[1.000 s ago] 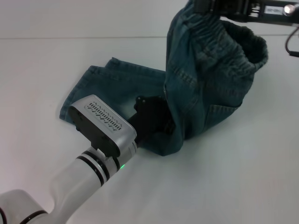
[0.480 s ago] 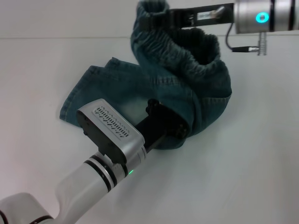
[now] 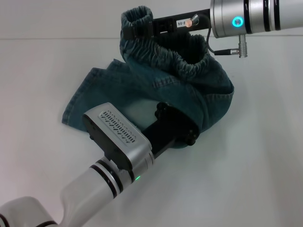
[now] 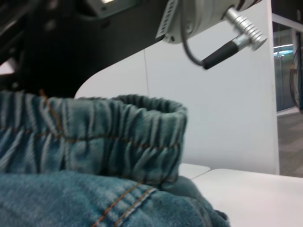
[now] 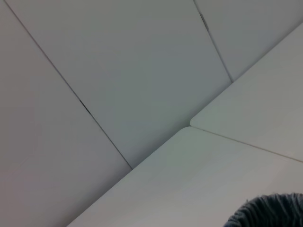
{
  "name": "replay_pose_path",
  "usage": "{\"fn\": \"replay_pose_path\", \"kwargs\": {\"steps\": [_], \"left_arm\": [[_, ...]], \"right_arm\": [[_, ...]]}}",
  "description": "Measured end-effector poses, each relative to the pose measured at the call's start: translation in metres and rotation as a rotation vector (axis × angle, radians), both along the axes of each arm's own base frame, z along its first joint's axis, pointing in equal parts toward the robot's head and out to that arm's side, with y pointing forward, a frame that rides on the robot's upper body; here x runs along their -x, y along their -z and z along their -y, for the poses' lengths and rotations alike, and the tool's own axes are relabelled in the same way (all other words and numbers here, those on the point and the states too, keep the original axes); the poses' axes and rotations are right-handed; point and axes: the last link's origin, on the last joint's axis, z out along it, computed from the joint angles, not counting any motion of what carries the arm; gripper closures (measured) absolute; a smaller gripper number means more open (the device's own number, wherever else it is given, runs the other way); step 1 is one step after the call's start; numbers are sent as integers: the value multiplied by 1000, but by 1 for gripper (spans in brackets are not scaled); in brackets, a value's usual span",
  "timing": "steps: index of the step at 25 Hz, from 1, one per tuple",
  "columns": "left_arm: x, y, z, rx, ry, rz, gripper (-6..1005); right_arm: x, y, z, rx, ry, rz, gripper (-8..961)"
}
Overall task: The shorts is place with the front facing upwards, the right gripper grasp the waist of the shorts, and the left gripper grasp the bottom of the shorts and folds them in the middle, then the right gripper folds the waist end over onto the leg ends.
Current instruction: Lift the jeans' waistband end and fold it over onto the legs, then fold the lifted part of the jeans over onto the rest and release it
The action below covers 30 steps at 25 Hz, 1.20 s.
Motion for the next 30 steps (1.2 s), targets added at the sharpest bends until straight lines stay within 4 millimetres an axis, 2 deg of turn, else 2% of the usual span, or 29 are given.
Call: {"fn": "replay_pose_path", "kwargs": {"steps": [10, 16, 22, 30], "left_arm": [[-3, 1, 3, 7, -2, 12, 999], [25, -7, 10, -75, -135, 34, 999], [57, -19, 28, -180, -282, 49, 998], [68, -26, 42, -230, -319, 77, 998]], "right_arm": [[4, 14, 5, 31, -15, 18, 879], [3, 20, 7, 32, -20, 26, 875], [4, 25, 6, 17, -25, 41, 865], [16, 52, 8, 36, -94, 147, 852]]}}
